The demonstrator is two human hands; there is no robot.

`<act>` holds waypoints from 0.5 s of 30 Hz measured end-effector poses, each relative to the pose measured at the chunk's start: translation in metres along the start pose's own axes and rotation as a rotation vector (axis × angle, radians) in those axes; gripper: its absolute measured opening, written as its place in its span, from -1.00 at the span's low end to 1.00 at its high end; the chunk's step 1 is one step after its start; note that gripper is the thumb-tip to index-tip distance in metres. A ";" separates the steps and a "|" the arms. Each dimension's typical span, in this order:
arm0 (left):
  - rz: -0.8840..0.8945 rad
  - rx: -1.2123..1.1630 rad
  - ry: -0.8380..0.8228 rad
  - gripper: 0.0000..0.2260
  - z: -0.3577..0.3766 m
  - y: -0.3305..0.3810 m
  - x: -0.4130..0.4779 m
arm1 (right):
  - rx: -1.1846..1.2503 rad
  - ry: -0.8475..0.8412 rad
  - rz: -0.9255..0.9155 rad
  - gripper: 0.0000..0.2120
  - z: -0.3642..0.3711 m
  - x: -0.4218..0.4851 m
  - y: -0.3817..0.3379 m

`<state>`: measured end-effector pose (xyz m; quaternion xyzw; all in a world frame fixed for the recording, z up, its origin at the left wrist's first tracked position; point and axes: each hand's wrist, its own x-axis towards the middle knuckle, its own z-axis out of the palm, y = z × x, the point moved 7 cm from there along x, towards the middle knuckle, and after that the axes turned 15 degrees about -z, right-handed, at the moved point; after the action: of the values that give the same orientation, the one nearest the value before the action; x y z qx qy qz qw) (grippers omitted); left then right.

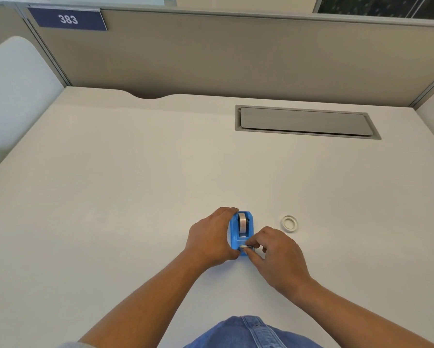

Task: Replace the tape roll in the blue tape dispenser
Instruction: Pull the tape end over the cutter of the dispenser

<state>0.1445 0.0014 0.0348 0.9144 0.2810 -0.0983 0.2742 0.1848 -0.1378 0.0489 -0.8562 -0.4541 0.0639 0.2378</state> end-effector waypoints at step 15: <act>0.006 -0.001 0.001 -0.23 -0.004 0.004 -0.002 | 0.095 -0.056 0.118 -0.71 0.012 0.001 0.005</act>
<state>0.1449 0.0002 0.0403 0.9151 0.2785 -0.0971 0.2750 0.1852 -0.1347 0.0364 -0.8672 -0.4055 0.1232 0.2615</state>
